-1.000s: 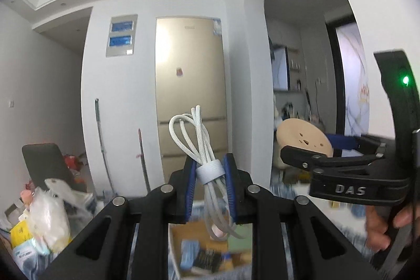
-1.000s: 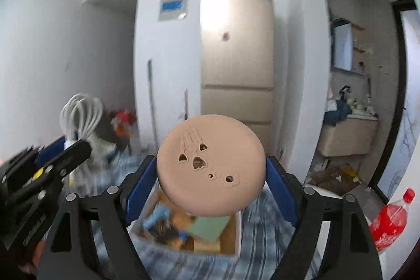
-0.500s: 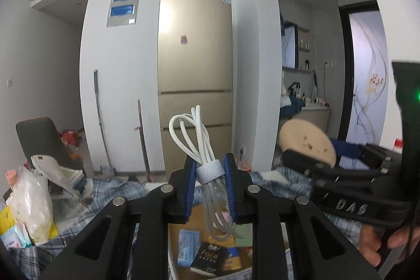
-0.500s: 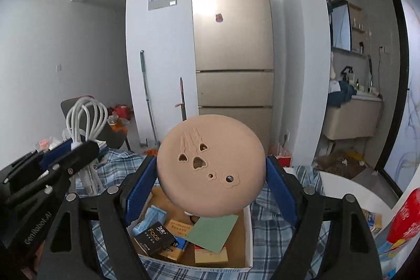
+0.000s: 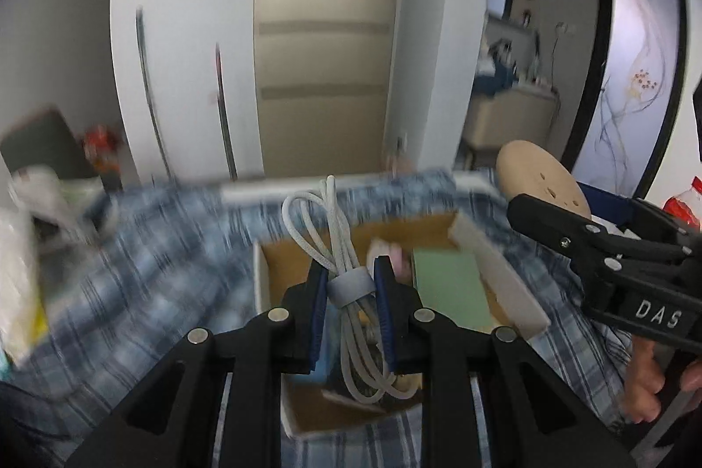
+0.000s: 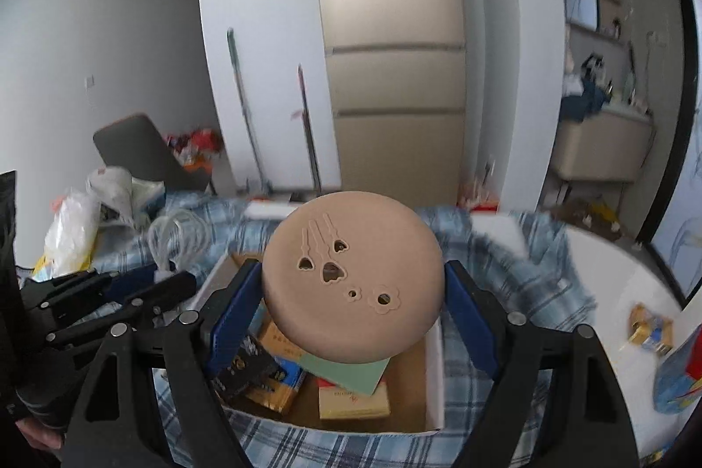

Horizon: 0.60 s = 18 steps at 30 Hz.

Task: Organize soft objects
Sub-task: 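Lower the cable and coaster into the box and open both grippers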

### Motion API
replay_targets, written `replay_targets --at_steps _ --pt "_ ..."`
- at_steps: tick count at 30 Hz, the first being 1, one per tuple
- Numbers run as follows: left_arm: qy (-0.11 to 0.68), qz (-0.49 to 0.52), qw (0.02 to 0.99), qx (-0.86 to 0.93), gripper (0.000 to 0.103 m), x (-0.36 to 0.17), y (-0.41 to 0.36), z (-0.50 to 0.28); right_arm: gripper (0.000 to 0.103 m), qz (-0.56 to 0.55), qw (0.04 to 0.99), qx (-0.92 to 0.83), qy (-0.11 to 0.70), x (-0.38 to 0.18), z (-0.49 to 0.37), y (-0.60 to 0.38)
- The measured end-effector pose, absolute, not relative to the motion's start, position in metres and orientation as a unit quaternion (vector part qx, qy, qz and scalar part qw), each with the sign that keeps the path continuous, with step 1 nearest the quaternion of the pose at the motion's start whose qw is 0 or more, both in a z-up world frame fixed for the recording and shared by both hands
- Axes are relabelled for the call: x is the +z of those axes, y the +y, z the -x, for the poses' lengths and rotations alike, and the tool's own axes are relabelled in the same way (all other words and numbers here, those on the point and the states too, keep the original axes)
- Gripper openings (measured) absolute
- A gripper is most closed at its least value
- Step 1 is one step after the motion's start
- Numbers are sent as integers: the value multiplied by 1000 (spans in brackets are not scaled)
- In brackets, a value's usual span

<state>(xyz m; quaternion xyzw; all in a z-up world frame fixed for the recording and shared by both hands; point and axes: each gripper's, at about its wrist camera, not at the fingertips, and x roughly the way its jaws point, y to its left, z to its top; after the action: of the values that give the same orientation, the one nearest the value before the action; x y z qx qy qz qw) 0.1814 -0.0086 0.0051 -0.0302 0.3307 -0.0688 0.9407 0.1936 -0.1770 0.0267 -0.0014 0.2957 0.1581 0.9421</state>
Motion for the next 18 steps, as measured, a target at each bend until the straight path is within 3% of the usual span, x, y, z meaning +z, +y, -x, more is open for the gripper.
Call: replay_targets --at_steps 15,16,18 --pt "385 10 920 -70 22 -36 -2 -208 81 42 903 171 392 -35 -218 -163" --pt "390 12 918 -73 24 -38 -2 -209 81 45 902 171 394 -37 -220 -161" --pt "394 10 916 -67 41 -39 -3 -209 81 46 899 173 399 -39 -220 -161"
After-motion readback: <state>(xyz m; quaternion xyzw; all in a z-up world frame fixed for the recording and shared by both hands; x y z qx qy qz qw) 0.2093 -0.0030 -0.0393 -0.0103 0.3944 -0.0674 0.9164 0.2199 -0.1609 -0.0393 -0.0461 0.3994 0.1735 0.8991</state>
